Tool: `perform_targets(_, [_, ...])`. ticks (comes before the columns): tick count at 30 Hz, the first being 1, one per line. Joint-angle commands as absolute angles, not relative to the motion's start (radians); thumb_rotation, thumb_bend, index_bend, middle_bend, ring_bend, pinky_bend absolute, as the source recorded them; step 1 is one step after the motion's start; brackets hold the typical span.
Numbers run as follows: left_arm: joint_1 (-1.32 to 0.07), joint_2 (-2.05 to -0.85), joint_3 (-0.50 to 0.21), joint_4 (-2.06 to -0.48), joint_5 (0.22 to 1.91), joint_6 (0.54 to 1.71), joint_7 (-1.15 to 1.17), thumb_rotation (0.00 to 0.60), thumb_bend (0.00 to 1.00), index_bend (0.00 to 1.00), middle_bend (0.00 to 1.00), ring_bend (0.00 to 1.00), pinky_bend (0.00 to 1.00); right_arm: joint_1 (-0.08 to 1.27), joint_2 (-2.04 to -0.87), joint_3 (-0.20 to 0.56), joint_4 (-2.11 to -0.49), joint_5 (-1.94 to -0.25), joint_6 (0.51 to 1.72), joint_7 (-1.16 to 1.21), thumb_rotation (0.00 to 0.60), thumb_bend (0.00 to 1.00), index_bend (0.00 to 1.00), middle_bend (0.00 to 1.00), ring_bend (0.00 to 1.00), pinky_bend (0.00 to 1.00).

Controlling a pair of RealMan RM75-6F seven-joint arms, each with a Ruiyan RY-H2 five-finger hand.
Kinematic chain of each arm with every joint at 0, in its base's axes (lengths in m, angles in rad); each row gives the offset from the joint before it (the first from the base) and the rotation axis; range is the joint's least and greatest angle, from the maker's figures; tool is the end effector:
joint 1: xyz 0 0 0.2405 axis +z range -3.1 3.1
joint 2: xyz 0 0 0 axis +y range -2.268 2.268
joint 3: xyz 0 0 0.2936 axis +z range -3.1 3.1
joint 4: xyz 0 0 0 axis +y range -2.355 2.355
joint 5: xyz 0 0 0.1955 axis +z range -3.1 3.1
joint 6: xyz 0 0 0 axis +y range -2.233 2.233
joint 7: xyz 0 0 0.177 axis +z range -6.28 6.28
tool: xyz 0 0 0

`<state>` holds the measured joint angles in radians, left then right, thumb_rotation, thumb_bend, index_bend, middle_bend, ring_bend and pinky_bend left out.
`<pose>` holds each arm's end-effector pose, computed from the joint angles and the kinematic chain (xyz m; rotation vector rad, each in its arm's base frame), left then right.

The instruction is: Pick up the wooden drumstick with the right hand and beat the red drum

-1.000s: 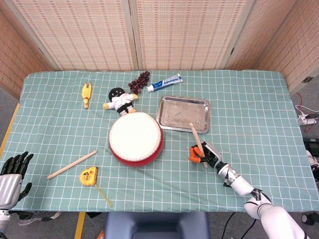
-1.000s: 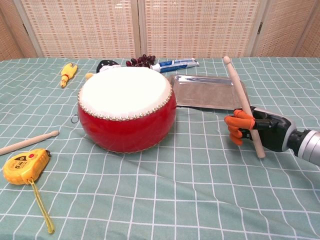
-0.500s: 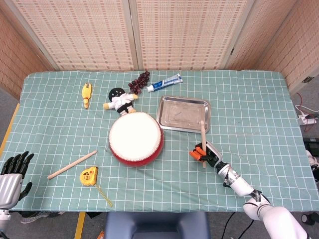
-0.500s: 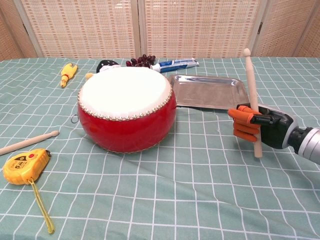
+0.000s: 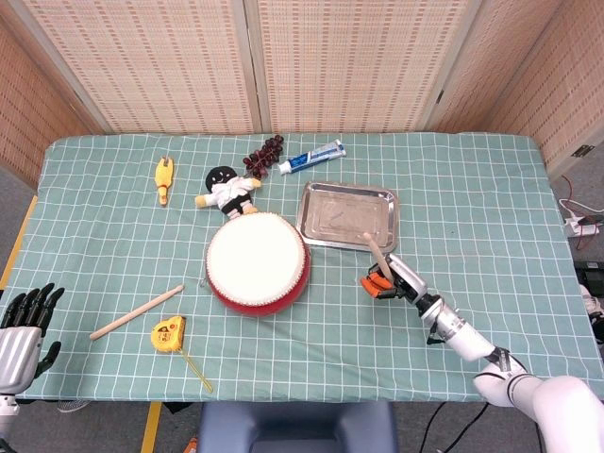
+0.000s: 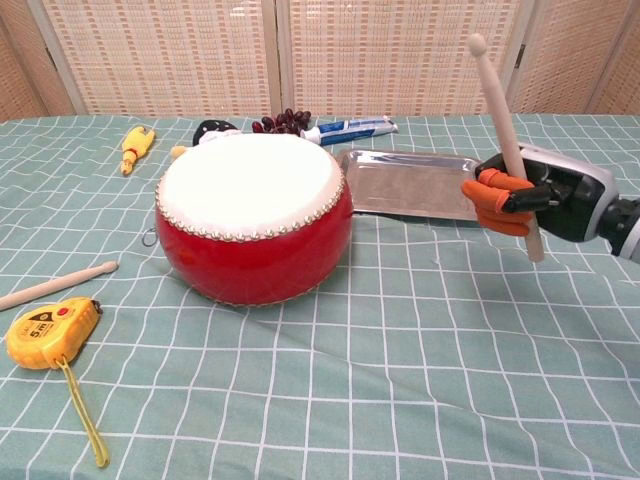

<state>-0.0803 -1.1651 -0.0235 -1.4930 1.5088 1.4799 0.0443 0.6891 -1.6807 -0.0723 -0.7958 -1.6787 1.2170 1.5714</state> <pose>-0.3604 0.2104 0.1780 -1.4358 -0.8343 -0.7991 -0.2401 -0.3927 -0.0162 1.5147 -2.0572 1.6643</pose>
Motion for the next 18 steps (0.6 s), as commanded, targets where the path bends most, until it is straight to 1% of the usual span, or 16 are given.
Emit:
perform_targets(1, [-0.082,-1.165,-0.022,-1.491,1.519,1.486,0.039,0.6,0.32,0.0,0.0,0.0,0.0,0.813,-1.411,0.061,-1.226,-1.567,1.018,0.805,0.6,0.54,1.0,1.0,1.0,1.0])
perform_targets(4, [-0.082,-1.165,-0.023,-1.489,1.528,1.495,0.034,0.6,0.32,0.0,0.0,0.0,0.0,0.872,-1.338,0.118,-1.353,-1.455,0.876,0.522,0.6,0.54,1.0,1.0,1.0,1.0])
perform_targets(8, [-0.078,-1.162,-0.022,-1.487,1.535,1.507,0.025,0.6,0.32,0.0,0.0,0.0,0.0,0.949,-1.306,0.174,-1.428,-1.295,0.746,0.206,0.6,0.54,1.0,1.0,1.0,1.0])
perform_targets(11, [-0.075,-1.161,-0.021,-1.482,1.535,1.512,0.017,0.6,0.32,0.0,0.0,0.0,0.0,1.008,-1.315,0.197,-1.443,-1.165,0.689,0.007,0.6,0.54,1.0,1.0,1.0,1.0])
perform_targets(13, [-0.073,-1.161,-0.021,-1.479,1.534,1.513,0.012,0.6,0.32,0.0,0.0,0.0,0.0,1.046,-1.325,0.198,-1.439,-1.092,0.665,-0.102,0.6,0.54,1.0,1.0,1.0,1.0])
perform_targets(18, [-0.069,-1.163,-0.02,-1.47,1.532,1.517,0.001,0.6,0.32,0.0,0.0,0.0,0.0,1.141,-1.363,0.178,-1.432,-0.895,0.66,-0.356,0.6,0.54,1.0,1.0,1.0,1.0])
